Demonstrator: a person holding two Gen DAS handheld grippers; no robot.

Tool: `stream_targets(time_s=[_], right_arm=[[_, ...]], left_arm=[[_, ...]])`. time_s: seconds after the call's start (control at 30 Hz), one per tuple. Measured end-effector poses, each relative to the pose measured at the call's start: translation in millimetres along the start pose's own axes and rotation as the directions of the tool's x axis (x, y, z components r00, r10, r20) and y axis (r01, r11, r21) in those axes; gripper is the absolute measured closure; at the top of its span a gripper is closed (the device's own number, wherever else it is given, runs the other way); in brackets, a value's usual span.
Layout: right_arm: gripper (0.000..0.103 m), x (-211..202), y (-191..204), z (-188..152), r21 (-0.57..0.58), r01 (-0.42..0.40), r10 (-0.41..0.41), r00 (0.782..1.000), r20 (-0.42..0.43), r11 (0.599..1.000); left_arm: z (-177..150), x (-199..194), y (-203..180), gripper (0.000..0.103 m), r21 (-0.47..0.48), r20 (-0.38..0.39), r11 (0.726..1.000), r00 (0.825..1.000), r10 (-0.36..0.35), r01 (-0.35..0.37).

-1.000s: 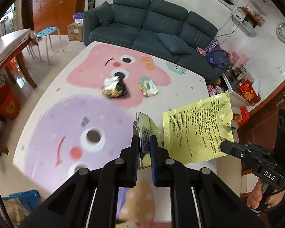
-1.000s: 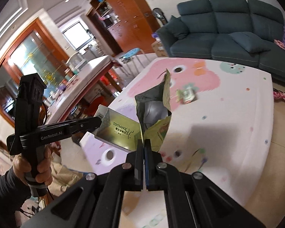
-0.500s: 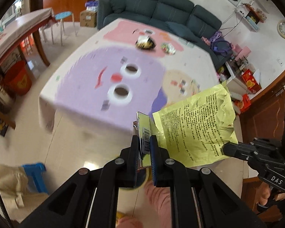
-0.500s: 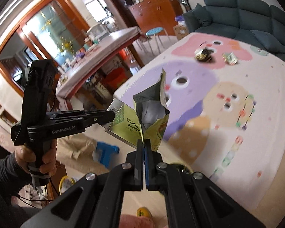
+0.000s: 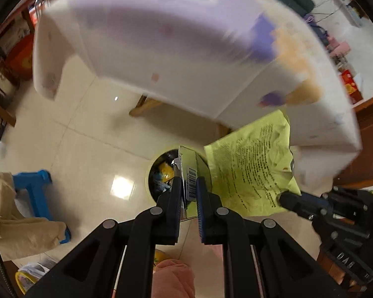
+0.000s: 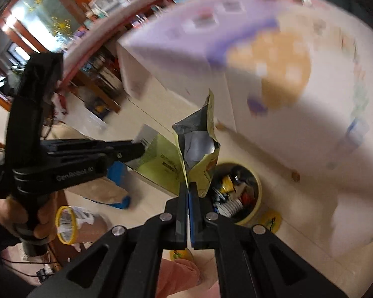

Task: Collect trash
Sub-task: 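Lift the silver box and yellow-green bag and carry them toward the bin, then open both tools over the bin to drop the box and bag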

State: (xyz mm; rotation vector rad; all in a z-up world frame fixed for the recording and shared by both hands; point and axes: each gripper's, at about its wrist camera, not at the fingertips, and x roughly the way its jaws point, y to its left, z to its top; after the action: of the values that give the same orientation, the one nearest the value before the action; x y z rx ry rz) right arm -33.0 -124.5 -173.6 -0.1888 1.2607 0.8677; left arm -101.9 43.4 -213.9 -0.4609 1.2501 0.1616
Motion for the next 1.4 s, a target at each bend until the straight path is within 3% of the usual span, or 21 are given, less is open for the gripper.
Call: stream_targets(time_s=[0.3, 0.5, 0.57, 0.67, 0.73, 1.1, 1.27, 1.4], right_arm=[[0.102, 166, -66, -39, -0.024, 0.104, -0.106, 0.99, -0.096, 0.994], [0.102, 239, -101, -45, -0.013, 0.085, -0.086, 0.986, -0.146, 0.996], [0.1, 262, -115, -48, 0.009, 0.126, -0.122, 0.972, -0.201, 0.992], [0.084, 276, -129, -53, 0.041, 0.183, -0.168, 0.957, -0.236, 0.982], [0.078, 273, -133, -56, 0.051, 0.177, -0.161, 0.96, -0.229, 0.983], [0.077, 234, -105, -56, -0.019, 0.128, -0.129, 0.971, -0.201, 0.992], [0.077, 195, -80, -42, -0.026, 0.102, -0.105, 0.982, -0.154, 0.994], [0.077, 138, -51, -21, -0.033, 0.069, -0.072, 0.993, -0.094, 0.997]], left_arm=[[-6, 165, 24, 0.093, -0.054, -0.071, 0.998, 0.997, 0.041, -0.045], [-8, 237, 25, 0.09, -0.07, -0.093, 0.994, 0.993, 0.072, -0.079], [-10, 253, 23, 0.083, -0.088, -0.111, 0.992, 0.991, 0.077, -0.087], [-15, 272, 28, 0.08, -0.114, -0.155, 0.988, 0.984, 0.087, -0.105], [-18, 274, 30, 0.079, -0.116, -0.158, 0.987, 0.983, 0.09, -0.109], [-12, 227, 36, 0.079, -0.096, -0.08, 0.987, 0.989, 0.123, -0.13], [-9, 172, 34, 0.079, -0.149, -0.042, 0.981, 0.992, 0.119, -0.123], [-5, 115, 25, 0.079, -0.159, 0.006, 0.98, 0.993, 0.12, -0.118]])
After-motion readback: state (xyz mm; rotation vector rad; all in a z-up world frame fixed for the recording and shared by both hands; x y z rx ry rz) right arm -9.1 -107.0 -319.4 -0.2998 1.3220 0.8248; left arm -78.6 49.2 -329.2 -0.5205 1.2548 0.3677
